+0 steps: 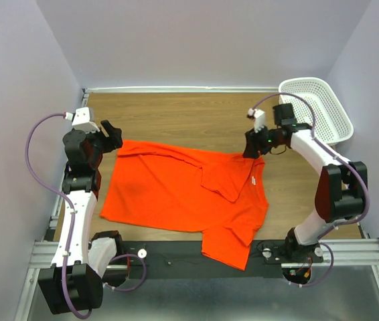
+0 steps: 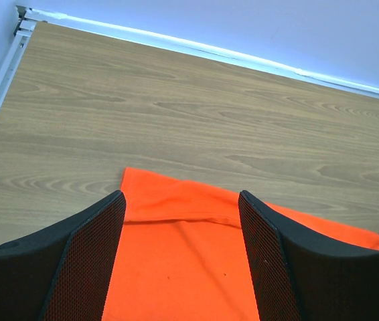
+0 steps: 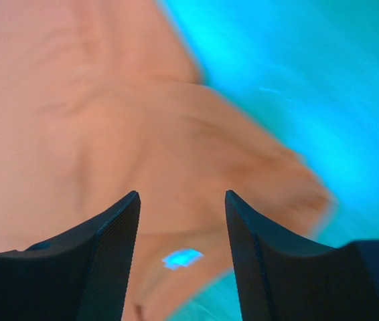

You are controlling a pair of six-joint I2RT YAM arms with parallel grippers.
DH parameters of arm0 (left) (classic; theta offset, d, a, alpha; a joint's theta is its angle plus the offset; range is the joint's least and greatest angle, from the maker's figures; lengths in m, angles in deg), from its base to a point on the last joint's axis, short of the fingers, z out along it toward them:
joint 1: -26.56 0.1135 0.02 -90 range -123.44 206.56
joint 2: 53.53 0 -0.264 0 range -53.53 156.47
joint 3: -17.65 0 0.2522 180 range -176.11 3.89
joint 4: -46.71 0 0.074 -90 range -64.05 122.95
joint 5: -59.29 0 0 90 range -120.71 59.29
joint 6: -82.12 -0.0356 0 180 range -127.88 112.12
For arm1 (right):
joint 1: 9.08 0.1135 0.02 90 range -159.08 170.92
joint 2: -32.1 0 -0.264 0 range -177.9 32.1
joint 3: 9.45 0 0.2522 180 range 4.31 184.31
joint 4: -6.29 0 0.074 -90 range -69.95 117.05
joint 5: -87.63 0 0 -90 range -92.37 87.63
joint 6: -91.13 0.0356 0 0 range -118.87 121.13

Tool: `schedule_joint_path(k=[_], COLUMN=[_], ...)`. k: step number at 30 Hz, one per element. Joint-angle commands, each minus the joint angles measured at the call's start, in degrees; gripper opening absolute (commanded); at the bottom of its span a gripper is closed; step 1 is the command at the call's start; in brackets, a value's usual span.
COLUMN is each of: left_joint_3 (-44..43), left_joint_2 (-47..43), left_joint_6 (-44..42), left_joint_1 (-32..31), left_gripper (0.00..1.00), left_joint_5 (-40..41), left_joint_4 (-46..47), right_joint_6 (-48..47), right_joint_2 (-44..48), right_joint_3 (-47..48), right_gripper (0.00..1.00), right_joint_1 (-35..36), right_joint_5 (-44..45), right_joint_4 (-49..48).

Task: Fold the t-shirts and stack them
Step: Fold the tshirt

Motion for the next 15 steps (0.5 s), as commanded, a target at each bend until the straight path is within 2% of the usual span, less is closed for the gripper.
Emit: schedule_joint_path(k=[1,7,15], left_joint_3=[0.4,0.8,0.9], left_joint_2=[0.0,0.0,1.7], left_joint_6=[0.5,0.5,0.6], left_joint_1=[-0.1,-0.2,-0.2], left_gripper=[0.76,0.76,0.76], left_joint_5=[-2.4,-2.9,-3.4], left_joint_4=[1.7,1.7,1.6], right_joint_6=[2.3,3.6,3.2], right_joint_2=[0.2,-4.3,-9.1], right_joint_3=[-2.4,-1.7,-0.7], right_gripper=[0.59,0.57,0.56], right_joint_1=[-5.9,-13.1,-13.8], right_joint_5=[9.3,12.4,9.3], right_joint_4=[-2.8,-5.1,-5.0])
